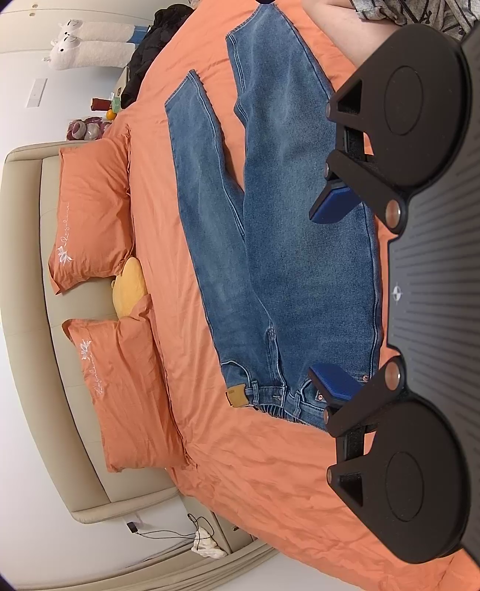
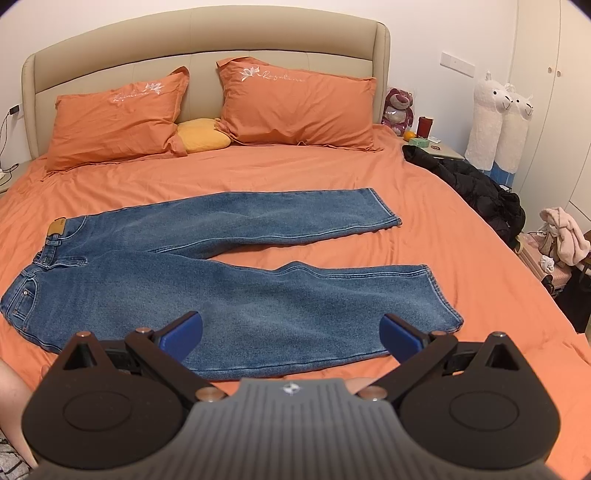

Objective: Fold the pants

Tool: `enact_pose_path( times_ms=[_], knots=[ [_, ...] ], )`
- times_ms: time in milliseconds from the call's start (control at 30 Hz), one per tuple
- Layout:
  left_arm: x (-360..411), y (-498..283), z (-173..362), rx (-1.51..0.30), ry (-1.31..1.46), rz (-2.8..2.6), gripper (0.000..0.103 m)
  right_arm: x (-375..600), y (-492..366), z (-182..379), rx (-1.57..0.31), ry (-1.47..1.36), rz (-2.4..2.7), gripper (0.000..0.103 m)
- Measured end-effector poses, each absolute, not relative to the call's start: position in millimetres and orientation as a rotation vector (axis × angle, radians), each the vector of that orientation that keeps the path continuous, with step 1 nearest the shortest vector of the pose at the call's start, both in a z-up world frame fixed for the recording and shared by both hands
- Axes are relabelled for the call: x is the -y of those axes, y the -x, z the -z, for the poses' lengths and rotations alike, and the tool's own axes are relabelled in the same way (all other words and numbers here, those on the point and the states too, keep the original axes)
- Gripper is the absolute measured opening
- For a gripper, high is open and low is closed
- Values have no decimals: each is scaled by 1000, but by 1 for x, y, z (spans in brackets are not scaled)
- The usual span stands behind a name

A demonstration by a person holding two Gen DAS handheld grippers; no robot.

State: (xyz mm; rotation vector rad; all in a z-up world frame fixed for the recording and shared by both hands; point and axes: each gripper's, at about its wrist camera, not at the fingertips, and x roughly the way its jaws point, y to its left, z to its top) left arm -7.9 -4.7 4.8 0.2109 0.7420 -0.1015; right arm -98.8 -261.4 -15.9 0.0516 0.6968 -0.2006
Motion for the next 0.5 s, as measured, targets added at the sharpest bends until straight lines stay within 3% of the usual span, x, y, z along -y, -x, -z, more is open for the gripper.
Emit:
enact_pose_path(
  times_ms=[500],
  knots=[
    [5, 8, -5, -743, -213, 104, 100, 262, 101, 14, -697, -58, 203, 98]
  ],
)
